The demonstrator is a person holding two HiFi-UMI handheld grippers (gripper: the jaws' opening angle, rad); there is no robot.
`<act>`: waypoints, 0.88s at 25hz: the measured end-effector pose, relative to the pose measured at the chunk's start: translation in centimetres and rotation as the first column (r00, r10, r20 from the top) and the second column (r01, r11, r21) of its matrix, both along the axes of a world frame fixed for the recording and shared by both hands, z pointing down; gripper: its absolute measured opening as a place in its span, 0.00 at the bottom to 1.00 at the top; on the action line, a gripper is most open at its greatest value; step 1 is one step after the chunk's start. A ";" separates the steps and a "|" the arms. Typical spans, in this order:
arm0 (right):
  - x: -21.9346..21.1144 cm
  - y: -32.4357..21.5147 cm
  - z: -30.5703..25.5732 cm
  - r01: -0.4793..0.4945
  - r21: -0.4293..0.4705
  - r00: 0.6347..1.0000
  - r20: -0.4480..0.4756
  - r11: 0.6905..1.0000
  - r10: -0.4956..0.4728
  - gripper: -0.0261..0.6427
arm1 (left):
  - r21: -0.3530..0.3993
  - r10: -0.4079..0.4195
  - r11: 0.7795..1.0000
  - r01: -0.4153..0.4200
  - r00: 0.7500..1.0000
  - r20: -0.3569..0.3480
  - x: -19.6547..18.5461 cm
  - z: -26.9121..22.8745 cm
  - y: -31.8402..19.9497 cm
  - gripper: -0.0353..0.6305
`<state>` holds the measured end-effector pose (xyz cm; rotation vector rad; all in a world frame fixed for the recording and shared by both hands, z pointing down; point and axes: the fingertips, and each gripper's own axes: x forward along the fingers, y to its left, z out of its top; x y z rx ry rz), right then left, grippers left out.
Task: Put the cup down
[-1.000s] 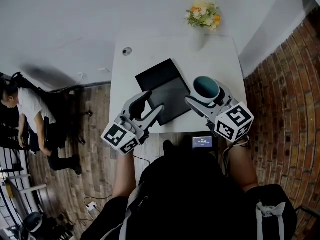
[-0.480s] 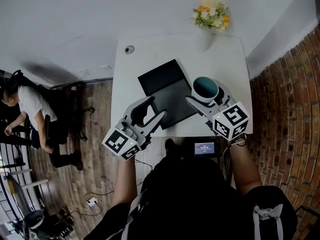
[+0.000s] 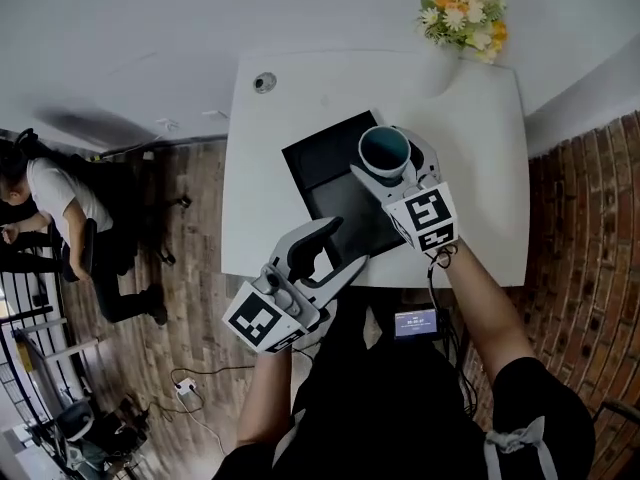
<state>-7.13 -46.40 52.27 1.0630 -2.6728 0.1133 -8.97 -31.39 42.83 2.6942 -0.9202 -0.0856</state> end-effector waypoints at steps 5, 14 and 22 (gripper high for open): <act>-3.1 -3.5 2.9 -0.014 -0.004 1.000 0.002 1.000 0.014 0.62 | -0.011 -0.033 0.999 0.033 0.999 -0.012 -0.7 0.4 -1.3 0.39; -5.2 -7.2 4.8 -0.072 0.027 0.997 0.026 0.997 0.071 0.62 | -0.043 -0.078 0.996 0.078 0.997 0.002 -3.2 1.4 -1.0 0.39; -5.1 -7.1 6.2 -0.065 0.052 0.998 0.013 0.996 0.065 0.63 | -0.061 -0.064 0.996 0.064 0.998 0.000 -2.8 2.0 -1.1 0.39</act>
